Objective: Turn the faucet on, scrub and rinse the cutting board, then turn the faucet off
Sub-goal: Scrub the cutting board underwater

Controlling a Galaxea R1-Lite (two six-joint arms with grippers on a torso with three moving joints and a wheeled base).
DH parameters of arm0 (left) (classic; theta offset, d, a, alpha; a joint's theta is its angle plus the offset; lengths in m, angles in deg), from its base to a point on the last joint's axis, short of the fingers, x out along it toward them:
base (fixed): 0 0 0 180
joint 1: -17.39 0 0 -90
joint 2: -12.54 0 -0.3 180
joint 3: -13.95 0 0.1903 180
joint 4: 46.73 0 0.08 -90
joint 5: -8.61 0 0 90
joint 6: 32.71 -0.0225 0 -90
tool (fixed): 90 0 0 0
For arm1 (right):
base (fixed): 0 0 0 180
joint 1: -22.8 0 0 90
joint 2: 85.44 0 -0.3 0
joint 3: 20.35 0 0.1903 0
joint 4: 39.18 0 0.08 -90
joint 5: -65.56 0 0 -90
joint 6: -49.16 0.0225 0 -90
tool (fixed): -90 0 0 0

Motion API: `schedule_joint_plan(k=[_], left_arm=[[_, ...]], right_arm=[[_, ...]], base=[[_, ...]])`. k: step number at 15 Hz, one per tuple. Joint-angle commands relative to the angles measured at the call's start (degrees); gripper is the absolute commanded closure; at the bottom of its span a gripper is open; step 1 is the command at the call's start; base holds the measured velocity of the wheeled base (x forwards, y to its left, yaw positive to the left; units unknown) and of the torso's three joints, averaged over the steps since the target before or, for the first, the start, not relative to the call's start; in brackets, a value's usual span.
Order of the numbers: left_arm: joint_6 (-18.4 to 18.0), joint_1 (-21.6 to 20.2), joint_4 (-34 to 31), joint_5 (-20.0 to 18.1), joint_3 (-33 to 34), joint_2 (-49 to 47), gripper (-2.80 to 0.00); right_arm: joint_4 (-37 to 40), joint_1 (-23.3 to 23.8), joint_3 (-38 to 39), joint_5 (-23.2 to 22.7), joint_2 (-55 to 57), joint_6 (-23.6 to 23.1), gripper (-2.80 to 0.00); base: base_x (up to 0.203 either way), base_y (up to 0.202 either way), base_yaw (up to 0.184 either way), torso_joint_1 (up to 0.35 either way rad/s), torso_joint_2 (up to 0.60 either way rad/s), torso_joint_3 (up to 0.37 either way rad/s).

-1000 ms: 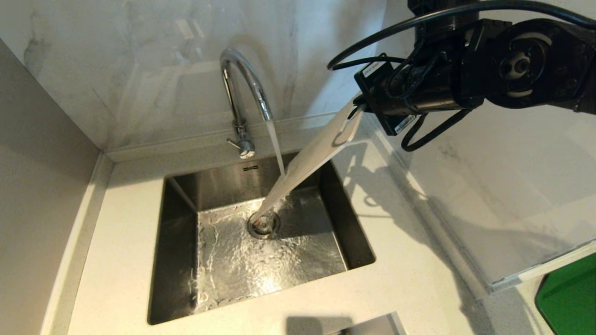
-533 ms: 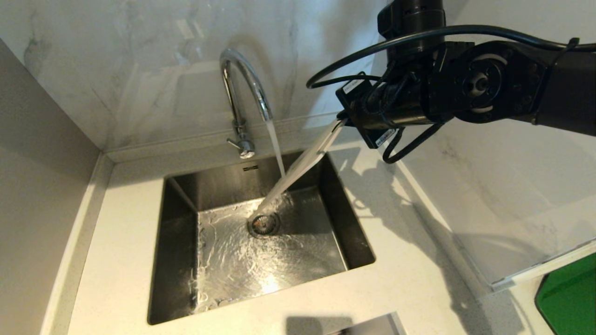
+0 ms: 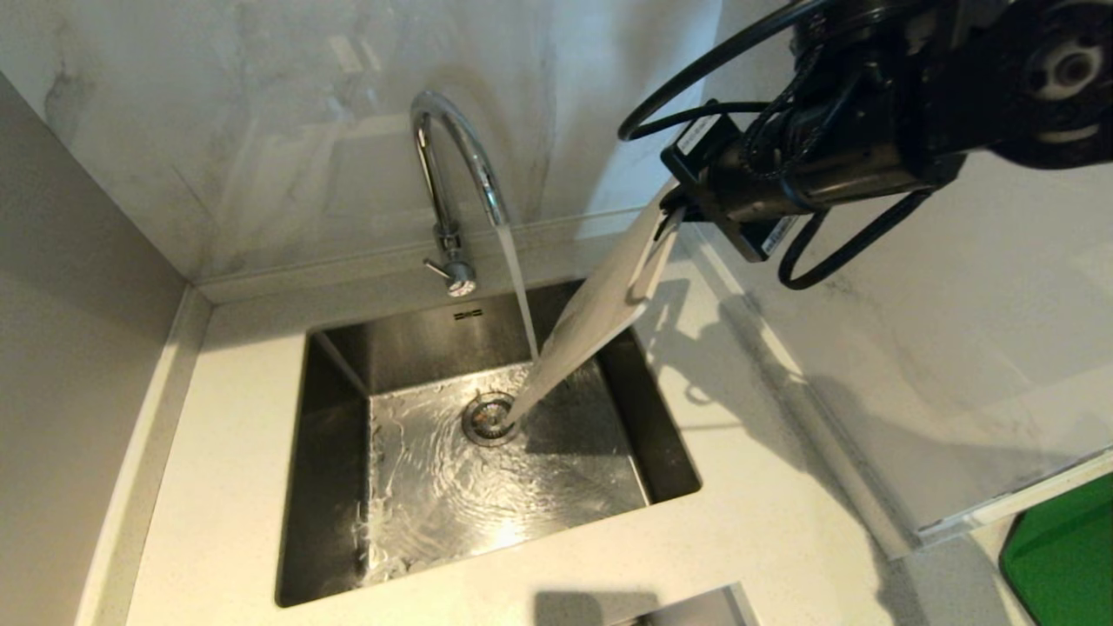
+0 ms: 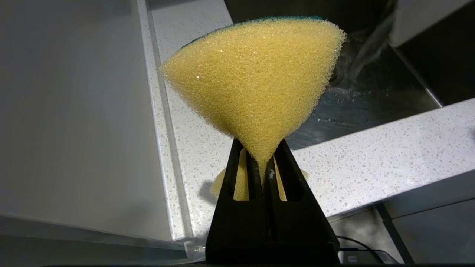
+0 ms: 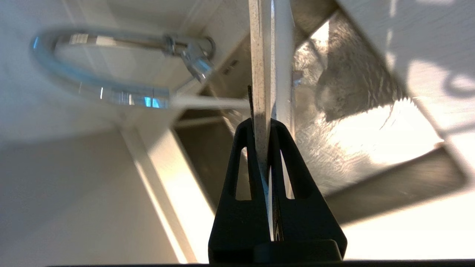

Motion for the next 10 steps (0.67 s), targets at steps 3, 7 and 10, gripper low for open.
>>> schedule_joint_plan(k=[3,7,10], left_arm=[[0.1,0.0,0.0,0.1,0.1,-0.1,0.0],[-1.2,0.0,-0.2,-0.3,0.0,-0.1,0.0],[-1.6,0.0,-0.1,-0.3,0.0,-0.1,0.0]], right_arm=[[6.1,0.0,0.0,-0.5,-9.7,-7.3,0.0],[11.0,0.0,0.0,-0.8,-12.6,-11.3,0.0],[14.8,-0.2,0.0,-0.8,-13.8,-11.9,0.0]], base=[[0.0,0.0,0.0,0.0,0.0,0.0],[0.0,0.0,0.0,0.0,0.0,0.0],[0.0,0.0,0.0,0.0,0.0,0.0]])
